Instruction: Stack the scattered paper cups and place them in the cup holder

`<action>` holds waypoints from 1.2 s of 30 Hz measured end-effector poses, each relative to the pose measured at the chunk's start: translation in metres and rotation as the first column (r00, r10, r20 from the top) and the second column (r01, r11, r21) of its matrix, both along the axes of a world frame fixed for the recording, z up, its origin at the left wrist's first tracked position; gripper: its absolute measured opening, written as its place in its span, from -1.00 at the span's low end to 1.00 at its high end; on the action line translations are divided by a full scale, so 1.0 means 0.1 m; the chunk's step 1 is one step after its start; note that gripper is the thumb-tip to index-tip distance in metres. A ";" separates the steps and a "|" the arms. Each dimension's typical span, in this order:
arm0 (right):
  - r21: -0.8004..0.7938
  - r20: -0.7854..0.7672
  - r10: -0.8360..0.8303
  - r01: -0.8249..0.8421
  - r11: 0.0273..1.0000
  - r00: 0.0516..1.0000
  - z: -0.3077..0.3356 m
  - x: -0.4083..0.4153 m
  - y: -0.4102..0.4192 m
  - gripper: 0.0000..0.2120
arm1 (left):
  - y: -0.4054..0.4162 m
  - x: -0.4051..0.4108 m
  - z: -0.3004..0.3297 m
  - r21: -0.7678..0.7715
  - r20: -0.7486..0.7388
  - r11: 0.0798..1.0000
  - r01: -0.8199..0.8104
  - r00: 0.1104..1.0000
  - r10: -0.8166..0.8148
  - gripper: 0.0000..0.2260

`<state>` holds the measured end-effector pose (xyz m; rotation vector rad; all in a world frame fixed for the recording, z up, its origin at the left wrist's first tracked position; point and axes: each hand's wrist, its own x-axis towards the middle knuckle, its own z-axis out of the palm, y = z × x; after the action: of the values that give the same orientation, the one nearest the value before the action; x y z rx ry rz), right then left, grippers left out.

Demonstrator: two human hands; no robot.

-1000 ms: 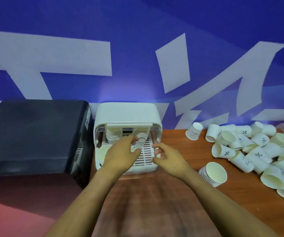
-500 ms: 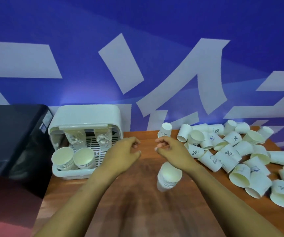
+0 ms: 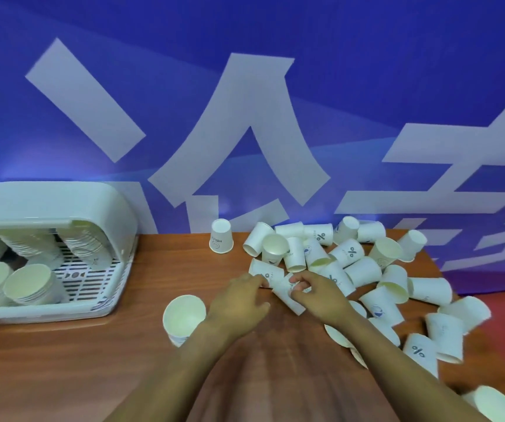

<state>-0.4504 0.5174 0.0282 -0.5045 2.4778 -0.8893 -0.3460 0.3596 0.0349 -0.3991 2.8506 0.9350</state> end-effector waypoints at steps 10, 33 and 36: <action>0.167 -0.013 0.144 -0.140 0.976 0.990 -0.36 -0.50 0.07 -0.57 | 0.05 -0.60 -0.39 -0.120 0.298 0.993 0.004 0.954 0.032 -0.34; 0.308 -0.073 0.280 -0.245 0.919 0.957 -0.95 -0.76 -0.24 -0.27 | -0.22 -1.19 -0.99 -0.371 0.358 0.927 -0.053 0.913 0.196 -0.41; 0.283 -0.067 0.256 -0.227 0.932 0.964 -0.87 -0.72 -0.23 -0.27 | -0.20 -1.14 -0.93 -0.313 0.338 0.945 -0.094 0.919 0.203 -0.46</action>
<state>-0.5225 0.4939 -0.0584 -0.7533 2.5053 -0.4252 -0.4603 0.3400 -0.0576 -0.7464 2.6315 0.3961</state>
